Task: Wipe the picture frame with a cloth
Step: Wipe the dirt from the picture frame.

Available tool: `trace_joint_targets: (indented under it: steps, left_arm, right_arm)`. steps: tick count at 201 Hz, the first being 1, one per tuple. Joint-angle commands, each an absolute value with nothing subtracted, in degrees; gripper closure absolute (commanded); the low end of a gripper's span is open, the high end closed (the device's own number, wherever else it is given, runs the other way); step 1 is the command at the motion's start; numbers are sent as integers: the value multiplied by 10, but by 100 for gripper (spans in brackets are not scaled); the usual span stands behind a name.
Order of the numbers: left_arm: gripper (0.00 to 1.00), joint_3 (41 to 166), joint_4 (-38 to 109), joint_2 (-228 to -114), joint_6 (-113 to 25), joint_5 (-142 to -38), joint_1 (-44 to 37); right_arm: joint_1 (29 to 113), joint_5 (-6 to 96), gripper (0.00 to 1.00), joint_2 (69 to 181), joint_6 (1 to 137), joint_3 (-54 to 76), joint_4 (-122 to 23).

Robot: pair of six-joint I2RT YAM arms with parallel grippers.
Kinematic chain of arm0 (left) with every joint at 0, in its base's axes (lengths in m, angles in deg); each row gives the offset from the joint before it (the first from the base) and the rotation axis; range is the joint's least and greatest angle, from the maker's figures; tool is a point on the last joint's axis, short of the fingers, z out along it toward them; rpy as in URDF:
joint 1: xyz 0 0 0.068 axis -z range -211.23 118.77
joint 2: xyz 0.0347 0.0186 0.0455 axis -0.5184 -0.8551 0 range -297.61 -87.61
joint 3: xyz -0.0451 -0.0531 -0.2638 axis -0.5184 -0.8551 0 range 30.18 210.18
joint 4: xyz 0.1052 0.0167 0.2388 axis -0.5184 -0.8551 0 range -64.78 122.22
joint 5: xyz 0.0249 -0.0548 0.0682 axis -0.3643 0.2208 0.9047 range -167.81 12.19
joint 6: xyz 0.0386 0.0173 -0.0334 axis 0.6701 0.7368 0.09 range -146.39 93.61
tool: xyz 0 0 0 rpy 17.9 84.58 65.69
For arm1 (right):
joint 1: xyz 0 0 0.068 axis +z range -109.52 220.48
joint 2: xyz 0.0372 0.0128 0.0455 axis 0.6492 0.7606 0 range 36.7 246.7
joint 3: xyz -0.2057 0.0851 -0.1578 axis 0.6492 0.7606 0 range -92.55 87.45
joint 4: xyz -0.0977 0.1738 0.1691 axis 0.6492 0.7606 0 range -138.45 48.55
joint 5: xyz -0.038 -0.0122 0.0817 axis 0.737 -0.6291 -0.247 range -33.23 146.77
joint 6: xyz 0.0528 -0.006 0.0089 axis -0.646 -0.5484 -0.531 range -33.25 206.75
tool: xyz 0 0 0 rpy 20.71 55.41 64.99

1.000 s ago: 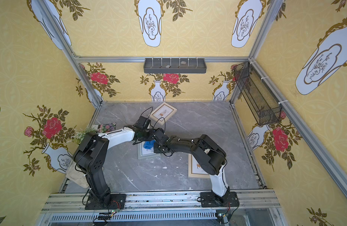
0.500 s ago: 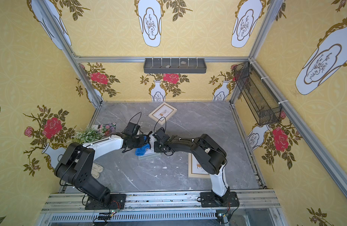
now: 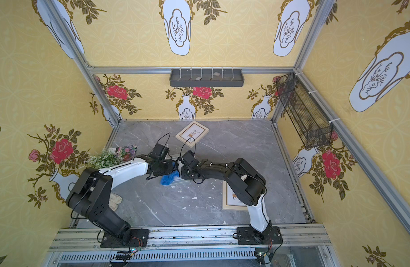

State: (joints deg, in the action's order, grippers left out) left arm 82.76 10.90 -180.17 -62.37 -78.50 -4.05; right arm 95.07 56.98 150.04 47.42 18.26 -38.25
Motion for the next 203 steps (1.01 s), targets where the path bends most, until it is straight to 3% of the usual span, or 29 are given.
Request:
trace_joint_targets:
  steps: [1, 29, 78, 96, 129, 203]
  left_arm:
    - [100, 804, 87, -1777, -608, -763, -49]
    - [100, 793, 99, -1773, -620, -793, -39]
    - [100, 836, 116, -1867, -643, -813, 31]
    - [100, 814, 80, -1833, -608, -732, 9]
    - [100, 746, 87, -1738, -573, -768, -57]
    - [100, 785, 127, -1811, -648, -813, 25]
  right_arm:
    - [951, 590, 84, 1509, 484, 184, -291]
    - [950, 592, 84, 1513, 483, 178, -285]
    - [952, 595, 85, 1513, 474, 179, -286]
    - [951, 598, 85, 1508, 471, 185, -285]
    - [950, 598, 85, 1507, 474, 191, -287]
    - [950, 595, 85, 1517, 474, 177, -286]
